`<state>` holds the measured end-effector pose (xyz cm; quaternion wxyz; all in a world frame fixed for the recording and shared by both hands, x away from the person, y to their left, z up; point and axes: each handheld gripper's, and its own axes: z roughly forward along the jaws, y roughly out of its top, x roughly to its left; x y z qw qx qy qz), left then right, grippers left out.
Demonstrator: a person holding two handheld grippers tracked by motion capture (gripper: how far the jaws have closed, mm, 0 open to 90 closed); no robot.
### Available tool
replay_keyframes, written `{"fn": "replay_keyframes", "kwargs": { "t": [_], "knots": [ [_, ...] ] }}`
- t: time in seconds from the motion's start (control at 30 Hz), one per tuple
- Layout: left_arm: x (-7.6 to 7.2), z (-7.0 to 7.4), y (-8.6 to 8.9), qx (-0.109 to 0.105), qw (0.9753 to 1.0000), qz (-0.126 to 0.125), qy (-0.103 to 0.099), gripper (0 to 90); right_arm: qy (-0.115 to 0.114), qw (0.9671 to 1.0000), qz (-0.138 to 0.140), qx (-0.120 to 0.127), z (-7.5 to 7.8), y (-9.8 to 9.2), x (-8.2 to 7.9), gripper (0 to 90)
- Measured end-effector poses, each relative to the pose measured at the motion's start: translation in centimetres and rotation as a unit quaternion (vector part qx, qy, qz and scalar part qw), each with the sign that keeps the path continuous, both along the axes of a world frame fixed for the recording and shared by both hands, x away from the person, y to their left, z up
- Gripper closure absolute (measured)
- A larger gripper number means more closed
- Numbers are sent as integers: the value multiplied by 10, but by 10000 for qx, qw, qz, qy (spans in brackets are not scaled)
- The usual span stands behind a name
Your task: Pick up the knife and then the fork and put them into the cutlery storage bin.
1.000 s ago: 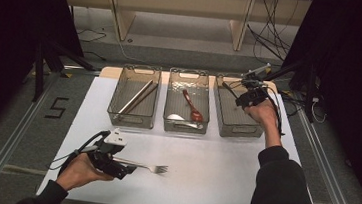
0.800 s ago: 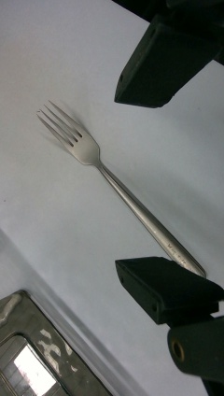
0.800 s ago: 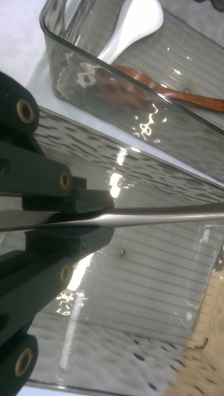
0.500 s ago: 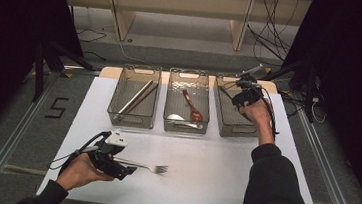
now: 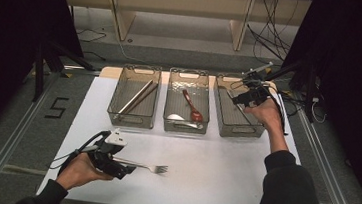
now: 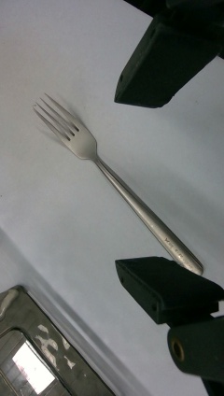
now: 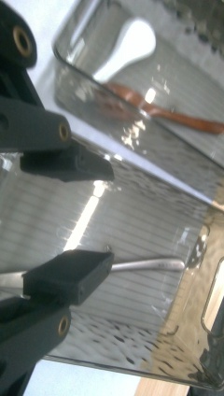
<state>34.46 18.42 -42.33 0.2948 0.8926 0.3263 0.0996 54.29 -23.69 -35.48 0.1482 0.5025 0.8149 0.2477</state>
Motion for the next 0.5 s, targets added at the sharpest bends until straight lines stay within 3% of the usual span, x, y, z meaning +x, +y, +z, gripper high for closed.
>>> {"fn": "replay_keyframes", "kwargs": {
  "t": [0.13, 0.2, 0.37, 0.47, 0.5],
  "knots": [
    [3, -1, 1, 5, 10000, 49, 0, 161, -20, 9998, 116, 145, 3, -1, -16, 434],
    [4, -1, 2, 15, 10000, 57, -21, 160, 11, 9993, 199, 332, 3, -2, -26, 399],
    [9, -1, 3, 103, 9999, -3, -65, 161, 47, 9974, 580, 435, -2, 0, -59, 351],
    [13, -4, 3, 212, 9998, -44, 38, 162, 108, 9956, 785, 502, -6, 0, -79, 341],
    [16, -7, 3, 326, 9994, -78, 49, 162, 108, 9956, 785, 502, -6, 0, -79, 341]
  ]
}}
